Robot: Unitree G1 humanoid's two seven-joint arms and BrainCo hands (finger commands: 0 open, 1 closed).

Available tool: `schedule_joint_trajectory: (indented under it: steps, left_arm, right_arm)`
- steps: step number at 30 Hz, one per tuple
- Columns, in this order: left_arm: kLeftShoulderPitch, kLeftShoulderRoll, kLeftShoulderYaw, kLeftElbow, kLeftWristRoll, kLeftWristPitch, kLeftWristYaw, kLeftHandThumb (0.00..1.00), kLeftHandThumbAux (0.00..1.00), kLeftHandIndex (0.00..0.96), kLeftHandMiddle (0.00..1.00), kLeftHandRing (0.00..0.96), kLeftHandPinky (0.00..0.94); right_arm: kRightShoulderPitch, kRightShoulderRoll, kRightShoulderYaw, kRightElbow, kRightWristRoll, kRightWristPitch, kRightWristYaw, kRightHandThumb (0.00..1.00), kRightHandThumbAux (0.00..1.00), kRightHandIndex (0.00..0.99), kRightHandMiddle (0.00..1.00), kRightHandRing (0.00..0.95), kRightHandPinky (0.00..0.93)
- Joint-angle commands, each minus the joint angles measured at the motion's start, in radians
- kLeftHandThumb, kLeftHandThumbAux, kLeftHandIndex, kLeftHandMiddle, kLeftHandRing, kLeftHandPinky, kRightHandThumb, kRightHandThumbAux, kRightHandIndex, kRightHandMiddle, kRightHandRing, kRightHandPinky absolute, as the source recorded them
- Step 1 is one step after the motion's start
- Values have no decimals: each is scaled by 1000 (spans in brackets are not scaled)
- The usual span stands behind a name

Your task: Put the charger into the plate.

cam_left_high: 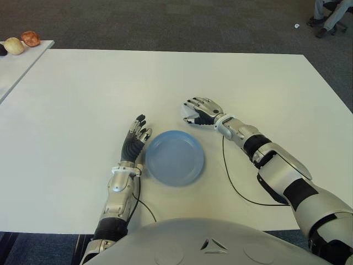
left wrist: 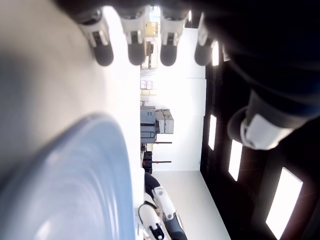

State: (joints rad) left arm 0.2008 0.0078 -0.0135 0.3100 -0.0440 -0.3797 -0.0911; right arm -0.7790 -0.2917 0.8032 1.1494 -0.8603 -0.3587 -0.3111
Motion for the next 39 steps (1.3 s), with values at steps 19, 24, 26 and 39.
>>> schedule_joint_trajectory:
  steps: [19,24,26,39]
  left_arm:
    - [39,7,1,69,-7,50,-19,0,506,70,40,15,18]
    - [39,11,0,68,-6,52,-21,0,503,70,39,13,6]
    - [40,14,0,66,-7,52,-23,0,500,71,39,12,4]
    - [38,18,-2,70,-8,48,-25,0,492,76,45,17,13]
  right_arm:
    - [63,19,-11,61,0,-22,-75,327,181,0,0,0,0]
    - [67,28,-32,70,16,-26,-70,316,198,0,0,0,1]
    - [68,31,-38,71,18,-27,-69,314,201,0,0,0,2]
    - [66,37,-48,79,16,-44,-84,313,234,0,0,0,2]
